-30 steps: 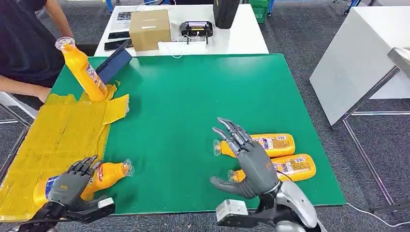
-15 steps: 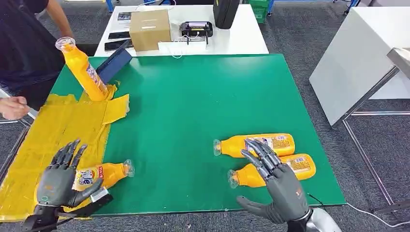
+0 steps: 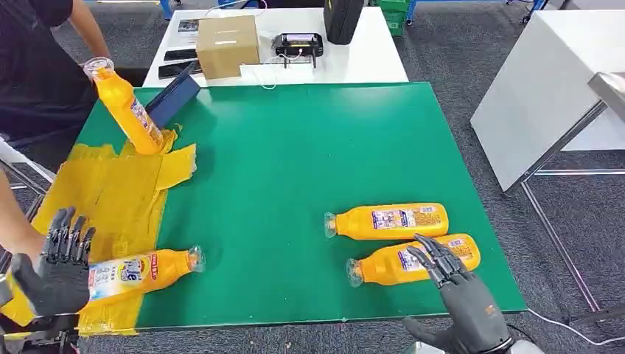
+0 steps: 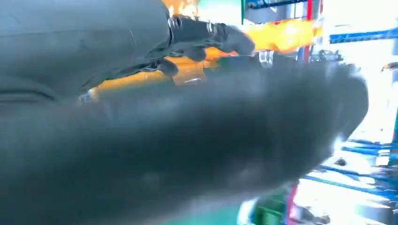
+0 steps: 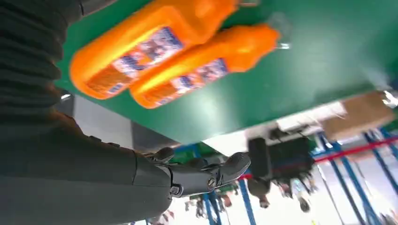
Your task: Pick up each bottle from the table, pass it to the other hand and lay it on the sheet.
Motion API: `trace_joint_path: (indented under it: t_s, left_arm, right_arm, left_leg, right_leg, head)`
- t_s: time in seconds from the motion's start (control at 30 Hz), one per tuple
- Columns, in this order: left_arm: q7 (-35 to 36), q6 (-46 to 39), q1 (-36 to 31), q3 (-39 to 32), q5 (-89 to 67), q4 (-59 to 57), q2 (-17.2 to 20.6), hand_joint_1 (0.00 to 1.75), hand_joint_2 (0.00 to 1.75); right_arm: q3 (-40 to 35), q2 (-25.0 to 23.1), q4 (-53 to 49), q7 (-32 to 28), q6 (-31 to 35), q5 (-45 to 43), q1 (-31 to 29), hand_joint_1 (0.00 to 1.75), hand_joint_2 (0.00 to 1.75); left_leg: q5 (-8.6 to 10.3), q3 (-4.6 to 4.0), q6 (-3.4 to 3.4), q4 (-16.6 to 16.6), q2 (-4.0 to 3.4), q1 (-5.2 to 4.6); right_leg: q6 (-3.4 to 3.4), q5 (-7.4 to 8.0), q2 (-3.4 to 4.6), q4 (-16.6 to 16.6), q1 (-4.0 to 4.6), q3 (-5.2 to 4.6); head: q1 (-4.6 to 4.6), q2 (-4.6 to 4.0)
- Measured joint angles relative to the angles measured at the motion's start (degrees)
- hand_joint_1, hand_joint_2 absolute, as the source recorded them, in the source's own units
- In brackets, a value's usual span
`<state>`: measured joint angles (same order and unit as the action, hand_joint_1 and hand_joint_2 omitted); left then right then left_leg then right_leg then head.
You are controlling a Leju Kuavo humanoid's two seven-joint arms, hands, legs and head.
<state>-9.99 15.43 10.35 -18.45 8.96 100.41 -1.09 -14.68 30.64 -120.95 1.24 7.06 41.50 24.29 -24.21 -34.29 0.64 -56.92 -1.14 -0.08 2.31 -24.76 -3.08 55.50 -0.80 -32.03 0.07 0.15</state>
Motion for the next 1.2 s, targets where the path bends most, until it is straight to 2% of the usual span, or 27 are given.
trace_joint_path:
  t_s: [0.2,0.4,0.73,1.2]
  left_arm:
    - [0.2,0.3,1.2,0.6,-0.4,2.8,-0.7,0.00,0.00]
    - [0.0,-0.3,1.2,2.5,-0.4,4.2,-0.7,0.00,0.00]
    - [0.0,-0.7,0.4,4.5,0.8,4.5,-0.1,0.00,0.00]
    - [-0.1,-1.0,0.0,4.7,2.8,4.5,0.9,0.00,0.00]
  right_arm:
    - [6.0,-0.5,5.2,-1.3,-6.0,-0.3,-2.1,0.00,1.75]
    - [7.9,-1.3,10.3,-1.5,-10.3,0.2,-6.4,0.00,1.75]
    - [7.5,-1.8,17.2,-2.2,-14.7,0.9,-13.4,0.00,1.75]
    - [5.4,-0.6,21.4,-2.2,-16.9,0.8,-15.8,0.00,1.75]
  left_leg:
    - [0.00,-0.02,0.01,0.0,0.01,-0.02]
    - [0.01,0.01,0.00,0.0,0.01,-0.01]
    - [0.02,0.00,0.00,0.0,0.02,-0.01]
    - [0.02,0.00,0.00,0.0,0.02,-0.01]
  right_leg:
    - [0.02,0.00,0.01,0.0,-0.01,0.00]
    - [0.02,0.00,0.01,0.0,0.00,0.01]
    - [0.02,0.01,0.00,0.0,-0.01,0.03]
    - [0.02,0.01,0.00,0.0,0.00,0.02]
  head:
    - [0.00,0.00]
    - [0.02,0.00]
    - [0.00,0.00]
    - [-0.02,0.00]
